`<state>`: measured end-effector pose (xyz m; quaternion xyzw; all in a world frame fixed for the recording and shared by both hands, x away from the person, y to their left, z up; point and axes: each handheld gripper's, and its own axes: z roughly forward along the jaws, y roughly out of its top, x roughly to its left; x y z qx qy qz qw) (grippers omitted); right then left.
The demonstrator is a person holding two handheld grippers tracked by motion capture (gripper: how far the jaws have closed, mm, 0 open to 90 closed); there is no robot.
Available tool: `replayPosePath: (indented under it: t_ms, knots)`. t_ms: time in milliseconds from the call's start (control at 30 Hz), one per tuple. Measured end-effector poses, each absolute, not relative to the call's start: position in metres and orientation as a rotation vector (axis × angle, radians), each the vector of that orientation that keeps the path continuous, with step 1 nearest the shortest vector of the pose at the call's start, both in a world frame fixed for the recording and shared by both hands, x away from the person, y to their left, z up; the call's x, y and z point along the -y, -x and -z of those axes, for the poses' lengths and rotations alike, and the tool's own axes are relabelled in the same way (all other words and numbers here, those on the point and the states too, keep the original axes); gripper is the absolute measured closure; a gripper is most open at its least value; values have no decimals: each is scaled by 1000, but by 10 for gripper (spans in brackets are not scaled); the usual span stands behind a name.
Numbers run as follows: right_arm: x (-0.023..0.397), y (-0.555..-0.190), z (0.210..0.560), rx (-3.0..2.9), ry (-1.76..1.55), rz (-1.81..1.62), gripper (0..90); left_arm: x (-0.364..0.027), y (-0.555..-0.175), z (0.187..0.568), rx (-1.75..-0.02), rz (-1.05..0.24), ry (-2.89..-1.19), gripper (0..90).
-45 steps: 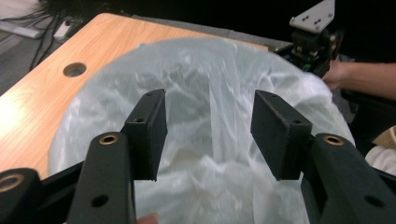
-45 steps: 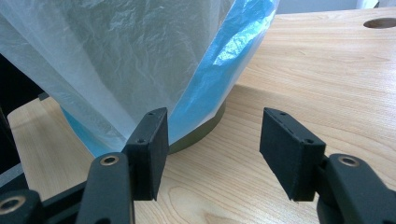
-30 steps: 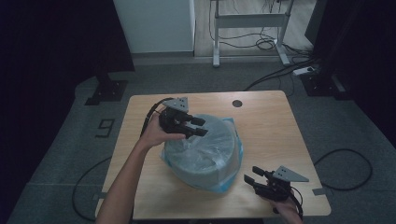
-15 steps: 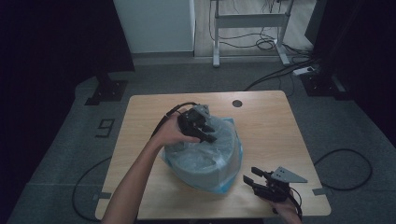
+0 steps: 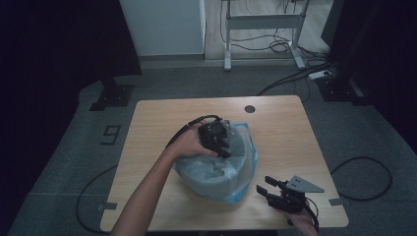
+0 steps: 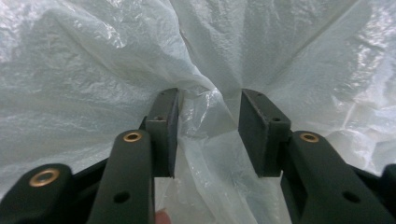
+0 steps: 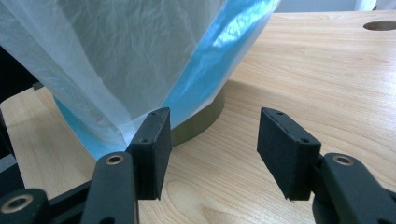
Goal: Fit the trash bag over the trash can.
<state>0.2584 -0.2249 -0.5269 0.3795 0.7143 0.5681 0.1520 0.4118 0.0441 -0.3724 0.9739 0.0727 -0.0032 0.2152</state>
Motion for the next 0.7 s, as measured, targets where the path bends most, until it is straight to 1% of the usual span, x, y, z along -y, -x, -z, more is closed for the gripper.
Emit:
replayPosePath:
  t_ms: [100,167,433,700]
  knots:
    - [224,-258,527,-2051,-1086,-1630,438,-48,-410,369,-205,-20,-2674,502]
    - [225,-258,527,-2050,-1089,-1631,438,-55,-409,361,-208,-30,-2625,486]
    - [225,-258,527,-2046,-1090,-1631,435,-89,-400,335,-214,-60,-2503,476]
    - [221,-258,528,-2057,-1085,-1624,434,-121,-386,330,-231,-81,-2467,474]
